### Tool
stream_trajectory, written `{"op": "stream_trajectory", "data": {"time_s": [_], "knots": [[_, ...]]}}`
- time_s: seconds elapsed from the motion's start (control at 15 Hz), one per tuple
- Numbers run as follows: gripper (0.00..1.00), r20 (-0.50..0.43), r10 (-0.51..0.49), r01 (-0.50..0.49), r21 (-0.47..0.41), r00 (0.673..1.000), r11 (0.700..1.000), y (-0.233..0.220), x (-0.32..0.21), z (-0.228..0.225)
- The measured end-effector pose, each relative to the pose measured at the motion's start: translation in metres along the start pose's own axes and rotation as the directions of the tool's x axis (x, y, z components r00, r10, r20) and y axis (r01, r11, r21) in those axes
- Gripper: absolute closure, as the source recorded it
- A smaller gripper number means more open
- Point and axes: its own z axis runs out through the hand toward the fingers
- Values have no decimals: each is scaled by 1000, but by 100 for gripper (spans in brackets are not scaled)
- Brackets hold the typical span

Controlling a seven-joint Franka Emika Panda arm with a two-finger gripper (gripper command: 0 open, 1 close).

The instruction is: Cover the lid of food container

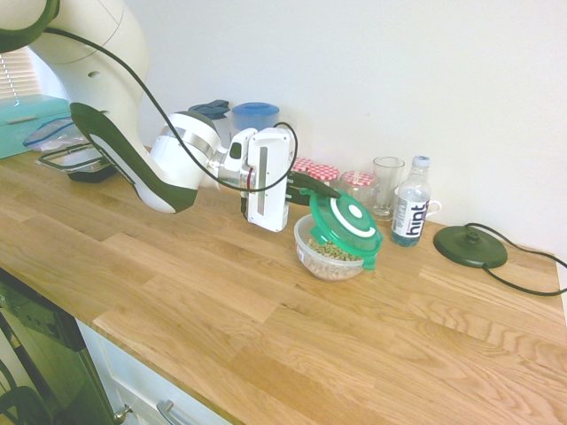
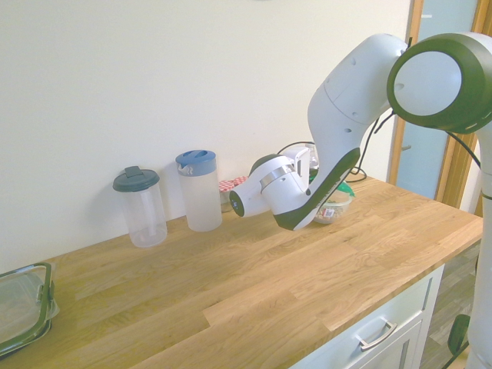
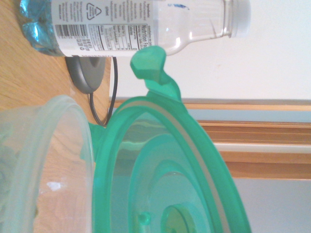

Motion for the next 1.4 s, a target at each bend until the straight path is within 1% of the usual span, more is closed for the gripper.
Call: {"op": "stream_trajectory", "data": {"time_s": [0.47,0.67,0.93,1.13,1.4], "knots": [[0,-9,-12,12,12,1000,1000,-1,-11,-10],[0,-6,-9,9,31,1000,999,6,-16,-21],[0,55,2,-9,122,998,992,28,-13,-55],[0,132,-33,9,183,991,983,36,-11,-65],[0,229,-85,23,260,970,965,42,-6,-75]]}}
